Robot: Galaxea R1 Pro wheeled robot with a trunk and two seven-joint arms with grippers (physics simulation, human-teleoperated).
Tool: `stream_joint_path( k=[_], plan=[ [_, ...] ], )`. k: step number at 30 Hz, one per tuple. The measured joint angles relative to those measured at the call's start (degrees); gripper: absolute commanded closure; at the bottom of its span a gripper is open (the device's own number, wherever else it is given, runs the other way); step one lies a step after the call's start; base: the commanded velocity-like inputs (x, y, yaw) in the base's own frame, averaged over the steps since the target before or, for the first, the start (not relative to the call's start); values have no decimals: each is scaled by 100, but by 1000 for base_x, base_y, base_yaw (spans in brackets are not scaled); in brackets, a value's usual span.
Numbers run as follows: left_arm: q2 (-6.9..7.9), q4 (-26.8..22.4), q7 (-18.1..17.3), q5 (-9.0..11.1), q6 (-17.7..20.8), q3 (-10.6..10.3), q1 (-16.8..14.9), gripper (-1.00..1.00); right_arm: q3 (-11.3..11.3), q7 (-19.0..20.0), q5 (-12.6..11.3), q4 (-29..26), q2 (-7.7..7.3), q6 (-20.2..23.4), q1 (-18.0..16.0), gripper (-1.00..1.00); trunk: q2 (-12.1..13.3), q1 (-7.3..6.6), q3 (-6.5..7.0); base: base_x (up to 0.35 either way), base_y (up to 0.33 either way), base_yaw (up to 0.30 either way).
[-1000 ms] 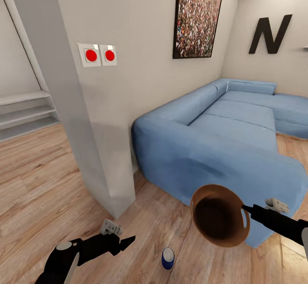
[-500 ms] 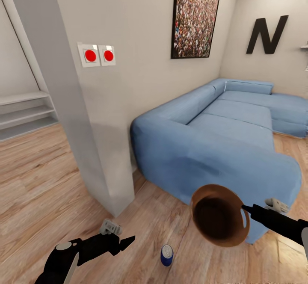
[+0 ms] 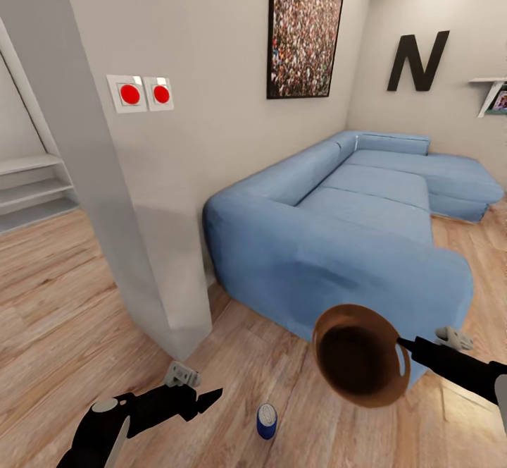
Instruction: Put the three can of soda from the living room inside the tash can in the kitchen.
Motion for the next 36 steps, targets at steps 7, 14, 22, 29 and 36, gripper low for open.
stream_joint_path(
  k=[7, 14, 22, 29, 36],
  plan=[
    [0, 0, 0, 19, 0, 4, 0, -100, 65, 21, 61, 7, 38, 1, 3, 100, 0, 0, 1, 0, 0, -3],
    [0, -9, 0, 26, 0, 4, 0, -100, 408, 54, 219, -1, 192, -663, 523, 100, 0, 0, 1, 0, 0, 0],
    [0, -5, 0, 26, 0, 4, 0, -100, 453, 163, 203, -3, 202, -900, 687, 100, 0, 0, 1, 0, 0, 0],
    [0, 0, 1, 27, 0, 8, 0, -100, 467, 394, 168, -4, 266, -890, 720, 100, 0, 0, 1, 0, 0, 0],
    [-3, 0, 1, 27, -8, 13, 0, -100, 464, 792, 206, -3, 274, -888, 781, 100, 0, 0, 1, 0, 0, 0]
  ],
)
